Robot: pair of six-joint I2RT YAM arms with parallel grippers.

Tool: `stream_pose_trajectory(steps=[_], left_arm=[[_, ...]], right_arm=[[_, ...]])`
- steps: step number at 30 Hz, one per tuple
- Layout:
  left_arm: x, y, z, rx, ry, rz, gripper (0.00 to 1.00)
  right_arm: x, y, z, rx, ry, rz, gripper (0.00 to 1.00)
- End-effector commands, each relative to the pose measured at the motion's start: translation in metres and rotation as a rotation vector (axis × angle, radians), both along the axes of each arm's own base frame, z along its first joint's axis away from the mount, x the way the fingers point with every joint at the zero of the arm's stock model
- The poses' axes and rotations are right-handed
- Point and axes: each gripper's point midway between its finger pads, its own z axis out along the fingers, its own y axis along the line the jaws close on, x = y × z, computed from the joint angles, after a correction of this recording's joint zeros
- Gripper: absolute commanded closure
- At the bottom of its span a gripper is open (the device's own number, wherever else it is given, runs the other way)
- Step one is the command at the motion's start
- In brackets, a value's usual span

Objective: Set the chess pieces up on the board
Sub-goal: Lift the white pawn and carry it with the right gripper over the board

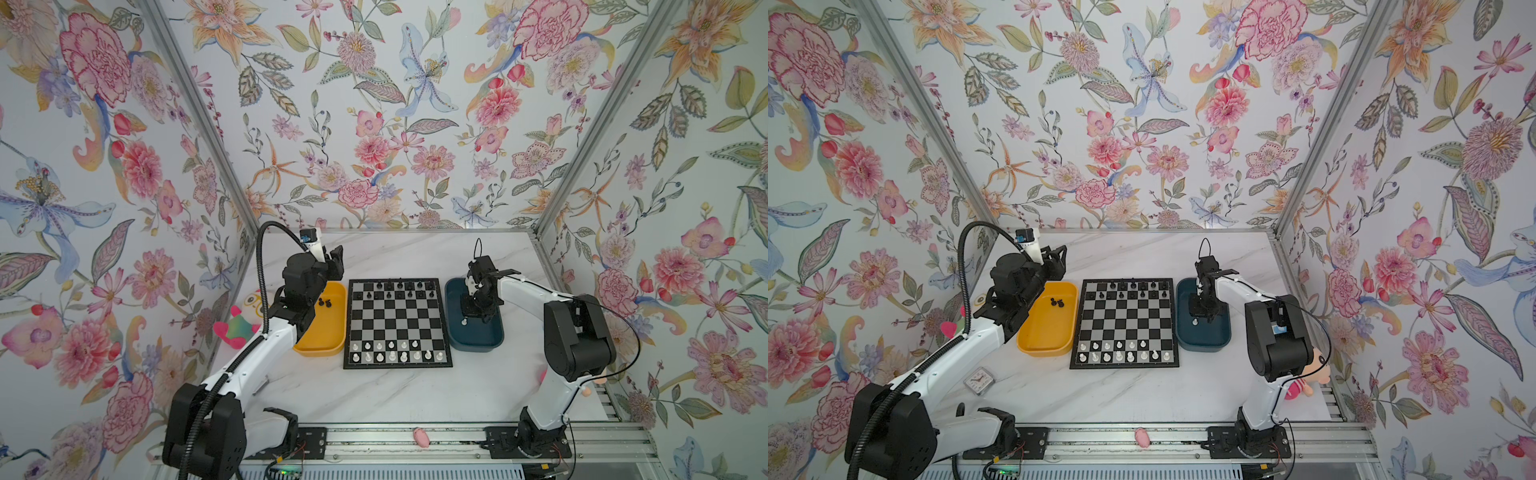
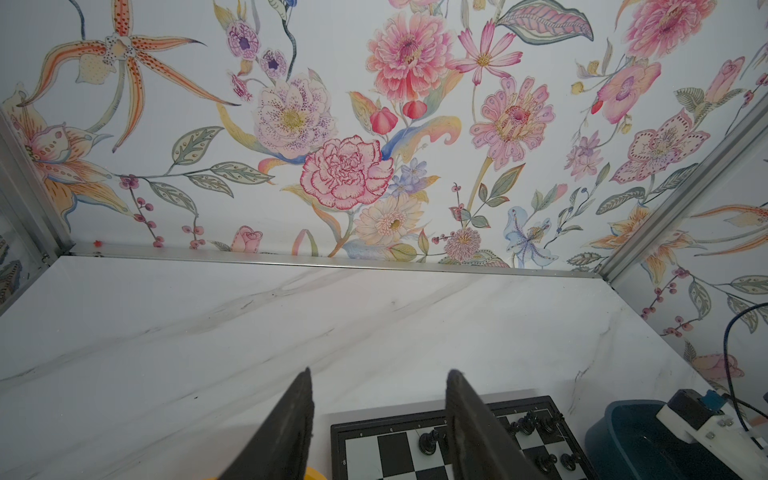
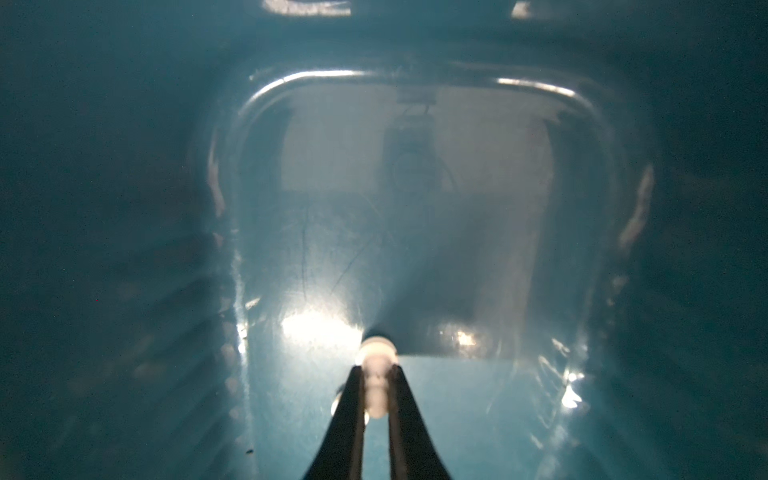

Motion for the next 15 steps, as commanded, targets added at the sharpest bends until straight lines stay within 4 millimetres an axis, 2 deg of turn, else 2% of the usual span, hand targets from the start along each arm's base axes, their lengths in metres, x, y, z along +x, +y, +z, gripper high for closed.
stream_pose_trajectory(steps=[1,8,15], left_arm=[[0.003,0.002,0.0,-0.018,-0.008,-0.003,0.47],[0.001,0.002,0.0,-0.015,-0.01,-0.002,0.47],[-0.002,0.003,-0.004,-0.015,-0.008,-0.004,0.47]], right_arm=[[0.005,-0.001,0.016,0.007,-0.028,-0.012,0.9],[0.005,0.001,0.028,0.007,-0.043,-0.007,0.92],[0.003,0.008,0.063,-0.012,-0.085,0.028,0.92]])
